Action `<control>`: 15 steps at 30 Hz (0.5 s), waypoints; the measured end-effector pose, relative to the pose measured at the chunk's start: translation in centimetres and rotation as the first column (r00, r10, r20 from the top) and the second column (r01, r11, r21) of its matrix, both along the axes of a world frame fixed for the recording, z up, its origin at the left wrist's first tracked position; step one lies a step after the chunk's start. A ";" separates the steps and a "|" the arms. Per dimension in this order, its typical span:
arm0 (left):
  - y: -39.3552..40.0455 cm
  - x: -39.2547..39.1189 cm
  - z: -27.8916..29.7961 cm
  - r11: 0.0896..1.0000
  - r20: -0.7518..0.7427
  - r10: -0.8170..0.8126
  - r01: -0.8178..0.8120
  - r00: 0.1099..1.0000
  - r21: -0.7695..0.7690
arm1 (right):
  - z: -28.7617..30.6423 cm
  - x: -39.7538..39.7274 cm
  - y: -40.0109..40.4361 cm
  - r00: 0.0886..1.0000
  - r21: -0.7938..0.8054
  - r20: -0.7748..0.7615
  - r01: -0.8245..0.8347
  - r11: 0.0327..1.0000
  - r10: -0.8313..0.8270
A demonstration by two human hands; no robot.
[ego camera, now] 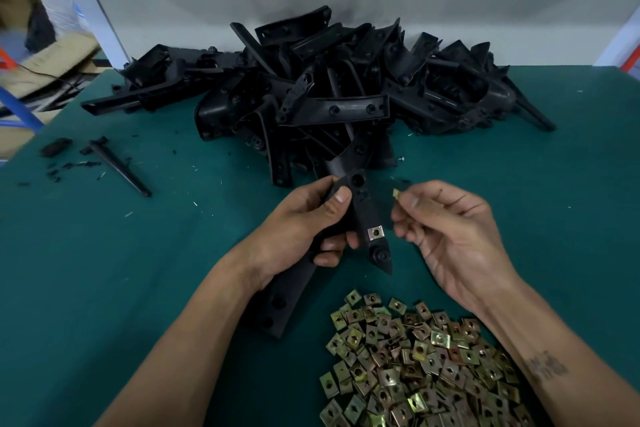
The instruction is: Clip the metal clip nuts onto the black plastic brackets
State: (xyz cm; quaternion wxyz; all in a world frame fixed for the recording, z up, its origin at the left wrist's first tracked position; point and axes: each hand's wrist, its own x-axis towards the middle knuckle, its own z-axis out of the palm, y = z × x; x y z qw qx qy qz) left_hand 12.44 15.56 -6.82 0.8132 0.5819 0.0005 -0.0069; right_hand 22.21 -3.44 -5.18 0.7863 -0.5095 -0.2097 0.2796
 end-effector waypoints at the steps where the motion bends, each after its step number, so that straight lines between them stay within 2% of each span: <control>1: 0.0 0.0 -0.1 1.000 0.002 -0.006 0.006 1.000 -0.007 | -0.1 0.0 0.1 1.000 -0.020 0.012 0.012 1.000 -0.011; 9: 0.1 0.1 -0.2 1.000 0.000 -0.018 0.018 1.000 -0.015 | -0.5 -0.1 0.8 0.991 -0.095 0.087 0.107 0.990 -0.099; 15: 0.1 0.1 -0.3 1.000 -0.008 -0.010 0.009 1.000 -0.020 | -0.5 0.0 0.4 0.999 -0.082 0.048 0.001 0.997 0.003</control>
